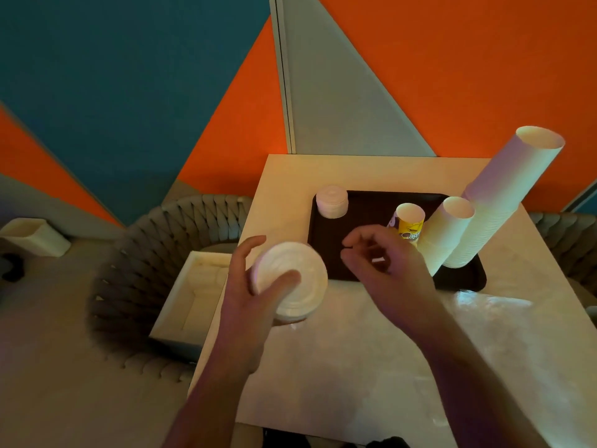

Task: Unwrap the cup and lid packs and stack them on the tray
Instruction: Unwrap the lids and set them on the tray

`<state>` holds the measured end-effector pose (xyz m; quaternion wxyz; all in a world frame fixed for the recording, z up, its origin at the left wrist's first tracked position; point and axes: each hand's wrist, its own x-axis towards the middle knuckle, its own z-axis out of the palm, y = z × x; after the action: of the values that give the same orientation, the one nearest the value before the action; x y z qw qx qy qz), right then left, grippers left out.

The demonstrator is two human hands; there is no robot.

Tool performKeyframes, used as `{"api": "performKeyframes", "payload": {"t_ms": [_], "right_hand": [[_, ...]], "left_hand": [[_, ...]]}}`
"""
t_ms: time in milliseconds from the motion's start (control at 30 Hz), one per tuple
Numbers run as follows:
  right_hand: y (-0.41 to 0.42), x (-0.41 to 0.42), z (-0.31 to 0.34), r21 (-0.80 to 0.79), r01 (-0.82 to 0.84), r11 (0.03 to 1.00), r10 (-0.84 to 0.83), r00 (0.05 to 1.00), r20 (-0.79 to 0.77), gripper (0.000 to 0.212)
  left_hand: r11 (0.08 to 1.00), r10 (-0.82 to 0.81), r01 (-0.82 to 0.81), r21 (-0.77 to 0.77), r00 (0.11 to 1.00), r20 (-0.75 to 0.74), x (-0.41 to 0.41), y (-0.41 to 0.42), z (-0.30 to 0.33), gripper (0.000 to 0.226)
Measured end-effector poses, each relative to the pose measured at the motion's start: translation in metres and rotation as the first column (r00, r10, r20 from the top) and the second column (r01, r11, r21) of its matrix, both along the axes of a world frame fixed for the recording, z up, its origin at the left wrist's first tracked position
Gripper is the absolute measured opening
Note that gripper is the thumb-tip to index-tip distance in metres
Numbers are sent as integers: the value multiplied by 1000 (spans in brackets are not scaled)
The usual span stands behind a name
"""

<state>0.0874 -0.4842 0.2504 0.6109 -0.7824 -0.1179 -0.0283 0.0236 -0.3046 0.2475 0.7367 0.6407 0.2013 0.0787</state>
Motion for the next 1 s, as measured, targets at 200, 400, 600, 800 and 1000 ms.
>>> {"api": "performKeyframes", "payload": {"t_ms": [200,400,600,800,1000], "right_hand": [[31,-2,8,-396,-387,833,410,912,-28,75],[74,3,5,-607,-302,735,402,915,31,108],[98,20,-1,-591,-275,758,304,951,-52,106],[106,33,-9,-541,-241,806,227,969,-94,103],[112,36,-11,-369,-234,900,184,969,-166,98]], "left_hand": [[933,-8,-11,360,999,50,8,18,-11,58],[902,-43,52,428,999,-30,28,39,-17,47],[876,-154,186,446,982,-107,48,61,-26,45],[865,-342,343,365,937,-69,61,84,-35,42],[873,-452,451,187,891,-38,66,103,-34,43]]}}
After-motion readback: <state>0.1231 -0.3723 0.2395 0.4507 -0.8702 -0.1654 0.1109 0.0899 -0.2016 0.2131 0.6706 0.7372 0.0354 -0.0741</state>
